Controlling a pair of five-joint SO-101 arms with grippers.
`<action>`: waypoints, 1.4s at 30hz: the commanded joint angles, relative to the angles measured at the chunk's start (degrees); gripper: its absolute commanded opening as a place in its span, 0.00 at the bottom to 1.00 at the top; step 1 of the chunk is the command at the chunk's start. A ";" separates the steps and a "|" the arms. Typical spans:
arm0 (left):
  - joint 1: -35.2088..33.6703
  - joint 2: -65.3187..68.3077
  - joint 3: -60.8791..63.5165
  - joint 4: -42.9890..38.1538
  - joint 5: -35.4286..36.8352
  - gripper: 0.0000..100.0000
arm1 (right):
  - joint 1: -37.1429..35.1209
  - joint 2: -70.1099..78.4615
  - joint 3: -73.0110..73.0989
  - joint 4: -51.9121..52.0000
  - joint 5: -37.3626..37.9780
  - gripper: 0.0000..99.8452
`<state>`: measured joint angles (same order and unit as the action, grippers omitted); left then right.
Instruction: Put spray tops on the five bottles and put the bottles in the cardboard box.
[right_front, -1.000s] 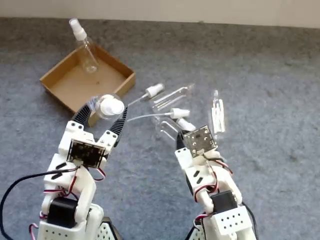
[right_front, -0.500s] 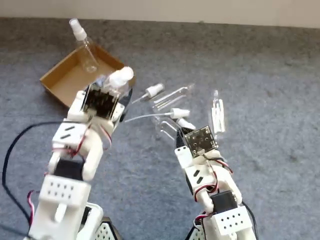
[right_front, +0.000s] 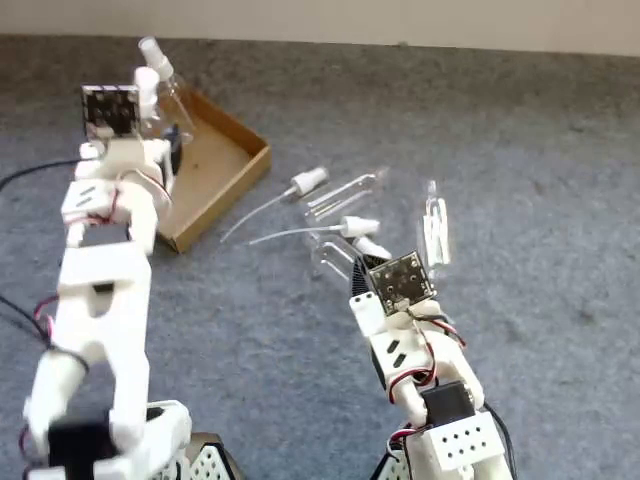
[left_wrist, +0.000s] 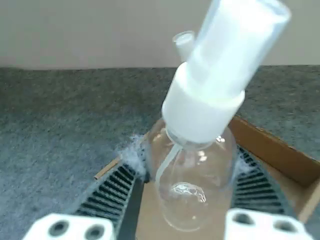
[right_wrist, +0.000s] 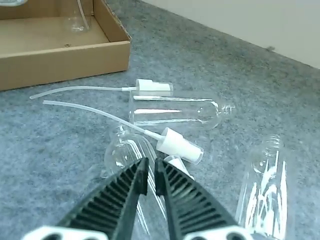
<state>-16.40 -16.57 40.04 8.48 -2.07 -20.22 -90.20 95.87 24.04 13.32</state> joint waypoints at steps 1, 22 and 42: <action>-3.03 8.48 -9.89 -1.85 0.79 0.12 | 0.66 -0.75 7.34 -1.71 0.70 0.03; -6.37 41.63 -27.82 -21.10 0.79 0.12 | 0.57 -0.75 7.34 -1.71 0.79 0.03; -6.73 37.58 -16.84 -22.51 0.88 0.12 | 0.57 -0.75 7.34 -1.71 0.79 0.03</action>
<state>-22.37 23.87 21.41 -13.58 -1.45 -20.22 -90.20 95.87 24.04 13.32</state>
